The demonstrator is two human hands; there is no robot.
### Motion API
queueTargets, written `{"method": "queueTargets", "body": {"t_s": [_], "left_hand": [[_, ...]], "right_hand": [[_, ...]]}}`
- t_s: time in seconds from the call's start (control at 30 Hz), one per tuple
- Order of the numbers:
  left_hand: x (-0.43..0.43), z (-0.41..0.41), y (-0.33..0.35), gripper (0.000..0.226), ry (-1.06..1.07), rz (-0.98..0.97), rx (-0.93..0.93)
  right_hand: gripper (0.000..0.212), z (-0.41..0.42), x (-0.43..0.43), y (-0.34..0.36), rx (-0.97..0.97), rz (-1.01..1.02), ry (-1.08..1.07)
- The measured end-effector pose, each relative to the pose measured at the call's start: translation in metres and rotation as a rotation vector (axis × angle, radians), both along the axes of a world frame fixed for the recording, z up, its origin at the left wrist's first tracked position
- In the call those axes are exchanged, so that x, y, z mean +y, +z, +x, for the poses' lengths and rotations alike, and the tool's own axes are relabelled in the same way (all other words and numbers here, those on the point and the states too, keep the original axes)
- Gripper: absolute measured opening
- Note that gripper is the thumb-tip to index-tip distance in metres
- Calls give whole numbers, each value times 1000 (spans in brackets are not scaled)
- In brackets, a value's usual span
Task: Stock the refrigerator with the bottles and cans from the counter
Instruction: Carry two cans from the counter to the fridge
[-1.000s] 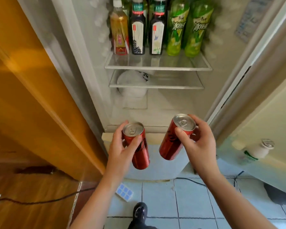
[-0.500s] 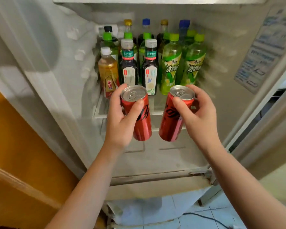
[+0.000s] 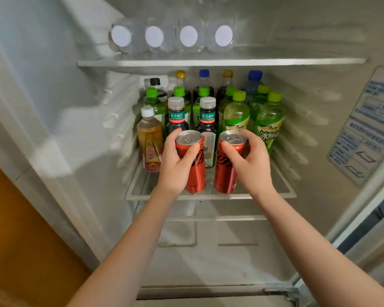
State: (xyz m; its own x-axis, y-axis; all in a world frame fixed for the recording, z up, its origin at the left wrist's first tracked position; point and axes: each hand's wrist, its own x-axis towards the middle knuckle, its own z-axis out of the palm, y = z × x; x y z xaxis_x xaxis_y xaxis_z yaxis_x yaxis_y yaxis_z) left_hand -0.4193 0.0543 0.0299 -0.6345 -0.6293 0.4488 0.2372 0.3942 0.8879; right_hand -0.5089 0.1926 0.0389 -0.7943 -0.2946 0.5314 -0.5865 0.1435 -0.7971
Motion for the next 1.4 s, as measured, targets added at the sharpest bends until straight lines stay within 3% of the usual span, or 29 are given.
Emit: {"method": "queueTargets", "body": {"t_s": [0.53,0.63,0.7,0.83,0.9,1.0,1.1,1.2,1.3,1.4], "left_hand": [[-1,-30,-17,59,-88,69,-101],[3,-28,-16,46,-114,112,-68],[7,-23,-16,52,-124,114,-68],[27,0,-33,67,106,-85,-15],[42,22,-54,60,201,-244,96],[68,50,-96,41,130,-406,141],[102,72,-142,32,-71,-368,21],[136,86,-185,22,-295,-198,-164],[171,94,-237,25,-580,-83,-501],[209,112,-290,10,-899,-131,-944]], "right_hand": [[49,-19,-7,-21,-97,-29,96],[64,-15,-3,-24,-143,-13,97],[70,-10,2,-28,-141,27,64],[52,15,32,-39,-64,58,-65],[42,35,58,-51,-27,80,-100],[30,70,105,-80,-19,132,-170],[25,111,151,-122,-90,197,-280],[17,164,201,-175,-217,340,-412],[21,234,254,-230,-452,534,-567],[23,315,296,-273,-821,645,-672]]}}
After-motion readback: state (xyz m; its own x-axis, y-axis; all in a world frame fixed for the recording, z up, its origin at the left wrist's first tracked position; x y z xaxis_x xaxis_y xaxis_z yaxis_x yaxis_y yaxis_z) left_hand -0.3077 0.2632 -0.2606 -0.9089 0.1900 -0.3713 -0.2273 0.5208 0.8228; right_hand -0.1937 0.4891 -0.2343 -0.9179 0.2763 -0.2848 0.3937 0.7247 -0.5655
